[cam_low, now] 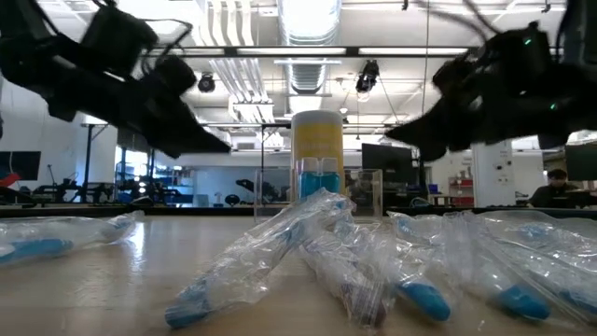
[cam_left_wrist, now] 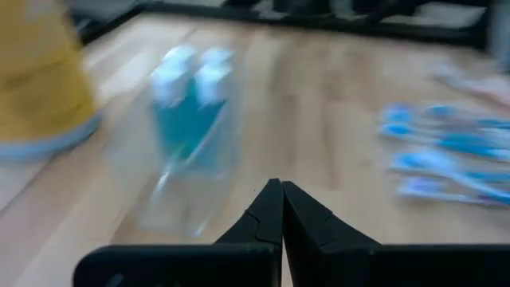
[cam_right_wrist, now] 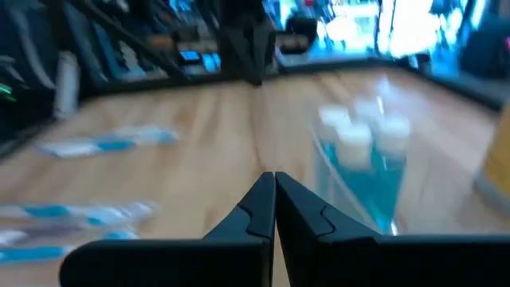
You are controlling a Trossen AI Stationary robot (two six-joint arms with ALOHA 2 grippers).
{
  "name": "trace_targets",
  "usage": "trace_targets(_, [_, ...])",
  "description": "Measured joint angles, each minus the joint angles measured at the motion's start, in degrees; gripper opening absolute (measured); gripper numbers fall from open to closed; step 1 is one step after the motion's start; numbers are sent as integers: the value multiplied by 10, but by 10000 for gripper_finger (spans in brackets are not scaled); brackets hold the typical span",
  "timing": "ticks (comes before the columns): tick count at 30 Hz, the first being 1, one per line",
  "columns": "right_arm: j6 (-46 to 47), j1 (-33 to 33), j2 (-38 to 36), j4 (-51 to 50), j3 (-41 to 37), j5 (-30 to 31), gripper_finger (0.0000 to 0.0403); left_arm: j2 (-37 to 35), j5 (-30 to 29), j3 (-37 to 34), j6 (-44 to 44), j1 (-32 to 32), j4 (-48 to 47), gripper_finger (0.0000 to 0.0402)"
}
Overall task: Pick & Place toothbrushing station
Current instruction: Put the blue toothbrush into the left of the transparent organizer
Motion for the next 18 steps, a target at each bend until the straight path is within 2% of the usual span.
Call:
trace_targets(3, [-10,-13,-86,-44,-14,-4,8,-68,22,-8,30,-2,-41,10])
trace_targets(6, [-4,-42,-192,-138,-18,-4,8,-136,21,-8,61,-2,-99,11])
trace_targets(9, [-3,-65,-304,-282,-7,-20,8,-205,21,-7,106,-2,-160,7])
trace_targets(11, [-8,-74,-378,-413,15,-21,8,-246,22,-8,144,-2,-207,5])
trace_targets(15, [-33,-77,-491,-665,73,-22,8,-322,11,-8,150,1,-288,6])
trace_targets(18, [-42,-77,-559,-718,90,-23,8,-368,-12,-9,147,2,-318,8])
